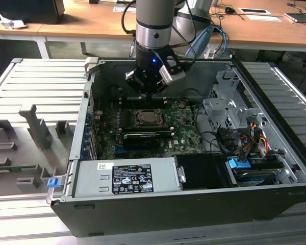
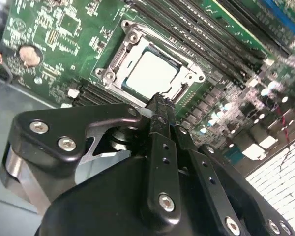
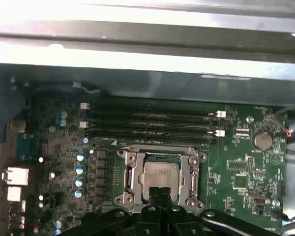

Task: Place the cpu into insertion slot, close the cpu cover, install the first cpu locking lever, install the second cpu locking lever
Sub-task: 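Install the first cpu locking lever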

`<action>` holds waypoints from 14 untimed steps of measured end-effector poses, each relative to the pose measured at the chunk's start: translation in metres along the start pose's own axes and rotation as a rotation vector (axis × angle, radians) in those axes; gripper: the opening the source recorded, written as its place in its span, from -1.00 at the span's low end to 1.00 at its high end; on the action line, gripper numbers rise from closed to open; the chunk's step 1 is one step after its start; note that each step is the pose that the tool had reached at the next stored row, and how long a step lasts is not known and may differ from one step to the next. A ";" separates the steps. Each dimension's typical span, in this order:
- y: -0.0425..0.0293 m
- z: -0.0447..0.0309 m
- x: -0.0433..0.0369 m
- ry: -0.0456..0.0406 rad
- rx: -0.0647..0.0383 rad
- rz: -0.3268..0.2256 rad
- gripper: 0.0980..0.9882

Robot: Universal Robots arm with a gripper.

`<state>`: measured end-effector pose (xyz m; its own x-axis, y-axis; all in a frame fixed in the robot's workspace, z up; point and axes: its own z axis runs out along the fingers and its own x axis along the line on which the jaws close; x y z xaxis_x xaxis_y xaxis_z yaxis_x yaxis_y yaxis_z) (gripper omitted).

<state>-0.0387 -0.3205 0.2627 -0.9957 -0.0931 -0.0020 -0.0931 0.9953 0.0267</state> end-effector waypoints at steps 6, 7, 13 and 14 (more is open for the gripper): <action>0.0007 0.0005 0.0077 -0.0002 -0.003 -0.004 -0.98; 0.0007 0.0008 0.0078 -0.0006 -0.003 0.011 -0.98; 0.0011 0.0023 0.0113 -0.0029 -0.003 0.082 -0.98; 0.0014 0.0022 0.0149 -0.0027 -0.003 0.082 -0.98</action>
<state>-0.0536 -0.3204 0.2605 -0.9999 -0.0114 -0.0025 -0.0115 0.9995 0.0295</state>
